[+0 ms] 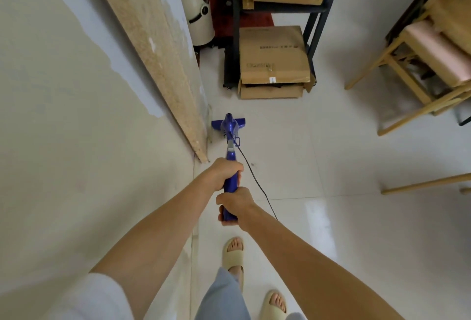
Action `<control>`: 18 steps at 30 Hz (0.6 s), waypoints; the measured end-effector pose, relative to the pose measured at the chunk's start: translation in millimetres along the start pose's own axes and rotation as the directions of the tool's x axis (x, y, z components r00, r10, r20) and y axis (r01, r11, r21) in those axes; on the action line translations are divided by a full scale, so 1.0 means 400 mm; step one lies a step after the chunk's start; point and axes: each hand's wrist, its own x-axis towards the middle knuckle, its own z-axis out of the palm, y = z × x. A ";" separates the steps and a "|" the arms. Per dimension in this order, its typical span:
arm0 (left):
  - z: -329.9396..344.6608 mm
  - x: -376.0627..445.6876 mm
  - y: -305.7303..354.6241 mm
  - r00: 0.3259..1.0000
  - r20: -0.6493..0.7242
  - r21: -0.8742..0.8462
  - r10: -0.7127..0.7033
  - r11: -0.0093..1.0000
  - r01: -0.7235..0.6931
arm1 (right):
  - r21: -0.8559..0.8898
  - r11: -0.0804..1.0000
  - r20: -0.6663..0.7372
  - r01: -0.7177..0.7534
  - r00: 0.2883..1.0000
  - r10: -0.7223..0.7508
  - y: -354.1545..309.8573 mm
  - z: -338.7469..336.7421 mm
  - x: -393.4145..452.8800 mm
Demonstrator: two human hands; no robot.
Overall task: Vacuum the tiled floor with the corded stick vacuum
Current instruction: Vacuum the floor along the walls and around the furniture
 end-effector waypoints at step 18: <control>0.141 -0.072 -0.110 0.999 0.017 -0.064 -0.052 0.997 0.053 | 0.009 1.000 0.012 -0.016 1.000 0.016 0.166 -0.107 -0.070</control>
